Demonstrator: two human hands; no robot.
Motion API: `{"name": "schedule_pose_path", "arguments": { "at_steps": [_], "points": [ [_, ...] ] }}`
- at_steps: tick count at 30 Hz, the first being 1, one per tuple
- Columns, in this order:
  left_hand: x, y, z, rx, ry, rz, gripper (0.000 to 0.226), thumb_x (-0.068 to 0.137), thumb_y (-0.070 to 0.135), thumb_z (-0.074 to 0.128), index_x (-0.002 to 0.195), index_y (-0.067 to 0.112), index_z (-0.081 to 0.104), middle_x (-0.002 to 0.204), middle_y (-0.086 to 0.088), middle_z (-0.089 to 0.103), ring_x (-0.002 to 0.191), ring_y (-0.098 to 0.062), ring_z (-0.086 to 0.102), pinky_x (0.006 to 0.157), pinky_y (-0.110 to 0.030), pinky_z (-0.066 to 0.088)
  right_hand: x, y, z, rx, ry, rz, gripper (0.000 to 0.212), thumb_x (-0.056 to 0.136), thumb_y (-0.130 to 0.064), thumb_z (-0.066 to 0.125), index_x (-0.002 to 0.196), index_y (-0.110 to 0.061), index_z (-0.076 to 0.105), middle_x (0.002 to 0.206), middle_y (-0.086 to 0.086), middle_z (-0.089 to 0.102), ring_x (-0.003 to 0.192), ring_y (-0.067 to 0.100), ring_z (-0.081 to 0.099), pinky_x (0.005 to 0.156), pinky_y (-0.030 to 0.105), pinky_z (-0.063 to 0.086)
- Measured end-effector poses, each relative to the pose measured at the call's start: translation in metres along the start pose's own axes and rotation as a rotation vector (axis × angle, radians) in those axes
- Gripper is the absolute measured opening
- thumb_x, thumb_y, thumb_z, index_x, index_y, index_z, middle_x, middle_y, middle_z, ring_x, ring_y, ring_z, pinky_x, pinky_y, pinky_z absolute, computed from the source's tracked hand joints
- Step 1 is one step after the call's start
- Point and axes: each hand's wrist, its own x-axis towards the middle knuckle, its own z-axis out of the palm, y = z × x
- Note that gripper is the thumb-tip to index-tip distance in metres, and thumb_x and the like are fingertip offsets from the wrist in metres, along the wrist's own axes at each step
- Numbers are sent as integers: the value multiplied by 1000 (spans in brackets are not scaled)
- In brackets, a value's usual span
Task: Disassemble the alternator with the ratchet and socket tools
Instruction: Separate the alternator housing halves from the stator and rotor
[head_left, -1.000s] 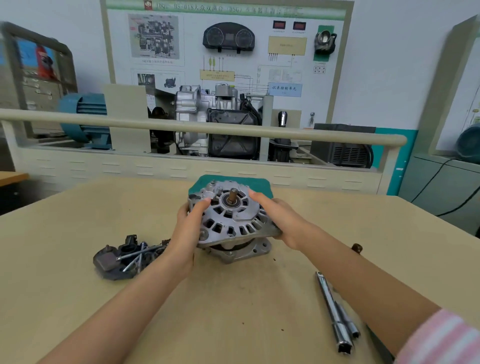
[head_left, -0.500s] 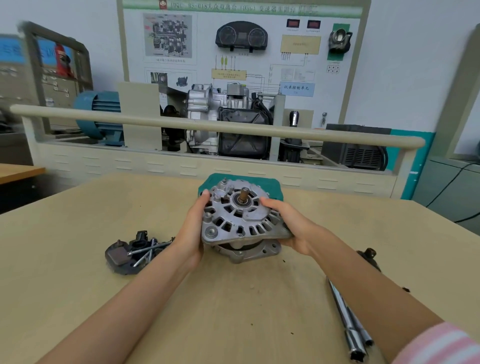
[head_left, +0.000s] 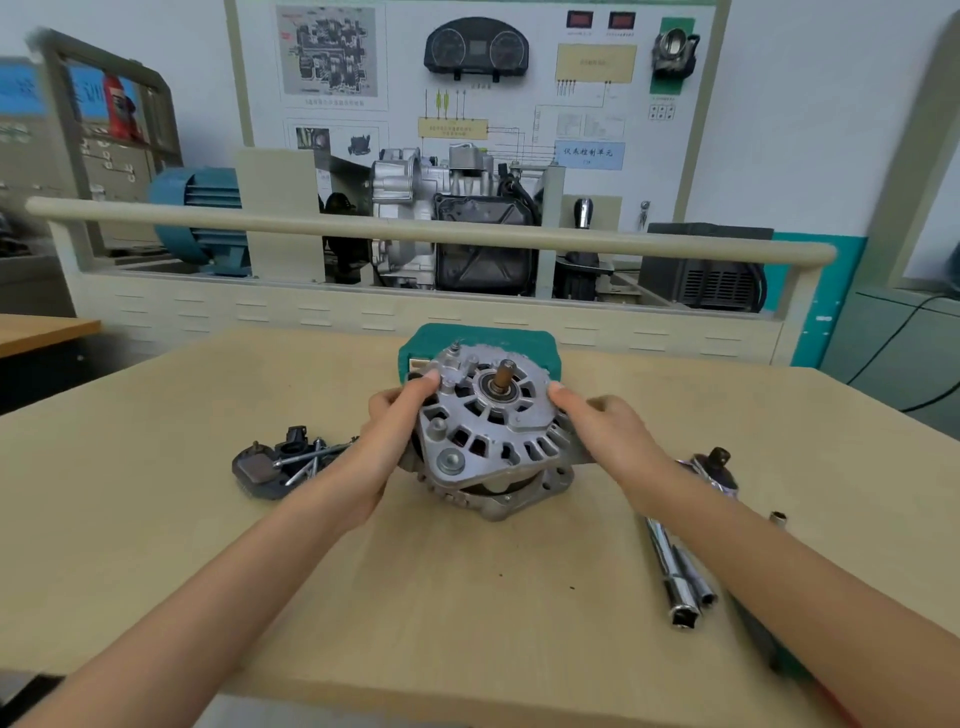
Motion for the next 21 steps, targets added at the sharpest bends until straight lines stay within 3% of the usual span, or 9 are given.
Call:
{"name": "schedule_pose_path", "arguments": {
  "at_steps": [1,2,4,6,9,14,16,18,21],
  "points": [
    [0,2,1,52,48,54,79,67,70,46,135,32,34,136,-8,44,122,-30,46,94,-42,43,-10,0,0,-153,114,-207,70,85,-57,54,139,-17,33,127,-11,53,105,-2,51,84,19,42],
    [1,3,2,97,95,140,71,76,64,45,139,38,28,141,-5,37,127,-25,40,96,-40,40,-18,0,-1,-358,151,-411,77,83,-61,53,144,-26,23,134,-16,45,116,-7,43,95,18,39],
    [4,6,3,77,88,309,51,91,44,41,140,44,26,141,1,38,125,-13,44,100,-40,41,-28,-3,-3,-743,78,-624,91,77,-76,37,149,-34,1,155,-6,18,141,6,16,115,35,12],
    [4,9,5,-26,-2,293,39,94,41,37,133,45,37,130,7,52,107,-7,59,90,-40,50,-24,-8,-3,-862,-24,-577,103,67,-87,22,148,-34,-13,159,-3,-2,145,13,0,115,39,-2],
    [5,11,7,-66,-19,237,35,94,46,35,122,36,53,120,2,63,105,-21,62,93,-53,48,-18,-7,9,-946,-145,-586,116,60,-89,25,149,-25,-14,157,1,-14,145,16,-8,117,37,-4],
    [8,17,12,-116,14,182,36,95,39,34,109,23,64,101,-5,71,96,-27,67,91,-51,49,-8,-5,15,-1000,-73,-635,115,65,-86,35,151,-17,3,159,7,-4,145,22,2,117,35,4],
    [17,20,15,-126,28,117,38,95,41,35,100,19,67,88,-4,74,83,-21,70,73,-35,56,1,-11,11,-965,-109,-612,110,69,-82,42,151,-17,8,159,5,3,145,20,10,116,34,13],
    [26,26,18,-121,34,56,38,94,40,36,86,20,67,72,0,73,64,-13,69,50,-20,49,12,-18,6,-917,-151,-568,101,73,-75,50,150,-20,15,158,2,11,142,17,18,112,30,22],
    [35,31,17,-99,33,56,36,93,35,36,76,20,64,65,2,71,55,-10,63,48,-20,43,32,-27,1,-819,-243,-524,84,75,-68,55,145,-29,30,152,-2,30,133,14,34,104,30,34]
  ]
}}
